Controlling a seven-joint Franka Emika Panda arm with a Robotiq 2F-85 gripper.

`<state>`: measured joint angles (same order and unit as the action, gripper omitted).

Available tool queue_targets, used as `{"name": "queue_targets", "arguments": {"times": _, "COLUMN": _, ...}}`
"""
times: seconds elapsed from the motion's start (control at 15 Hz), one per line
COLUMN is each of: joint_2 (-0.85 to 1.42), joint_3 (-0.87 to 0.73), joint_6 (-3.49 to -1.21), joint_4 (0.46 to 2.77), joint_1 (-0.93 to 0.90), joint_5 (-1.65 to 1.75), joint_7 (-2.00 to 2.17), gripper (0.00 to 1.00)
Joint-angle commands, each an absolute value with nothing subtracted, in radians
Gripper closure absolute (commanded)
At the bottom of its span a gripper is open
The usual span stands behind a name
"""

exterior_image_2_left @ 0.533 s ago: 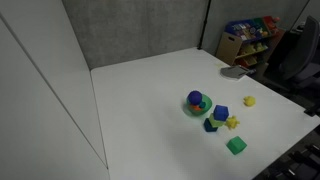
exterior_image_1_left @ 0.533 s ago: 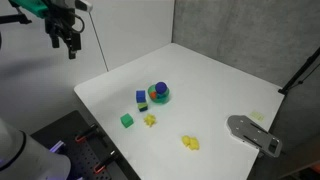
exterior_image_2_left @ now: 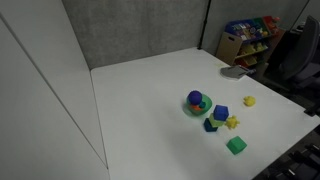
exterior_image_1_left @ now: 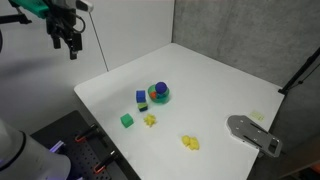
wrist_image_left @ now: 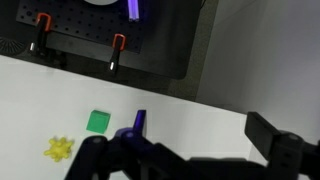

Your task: Remove the blue ball from the bowl and put it on the table

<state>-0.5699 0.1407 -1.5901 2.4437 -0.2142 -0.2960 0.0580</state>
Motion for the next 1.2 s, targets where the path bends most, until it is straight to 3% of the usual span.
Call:
{"name": "queue_targets", "arguments": {"times": 0.0, "joint_2": -0.509, "joint_3": 0.16, "joint_6": -1.62, "joint_4": 2.402, "joint_1": -0.161, "joint_5": -0.244, "joint_7": 0.085, "gripper": 0.0}}
{"name": "queue_targets", "arguments": {"times": 1.13, "joint_2": -0.017, "joint_3": 0.108, "joint_6": -1.952, "joint_4": 2.105, "joint_1": -0.013, "joint_5": 0.052, "joint_7": 0.382, "gripper": 0.0}}
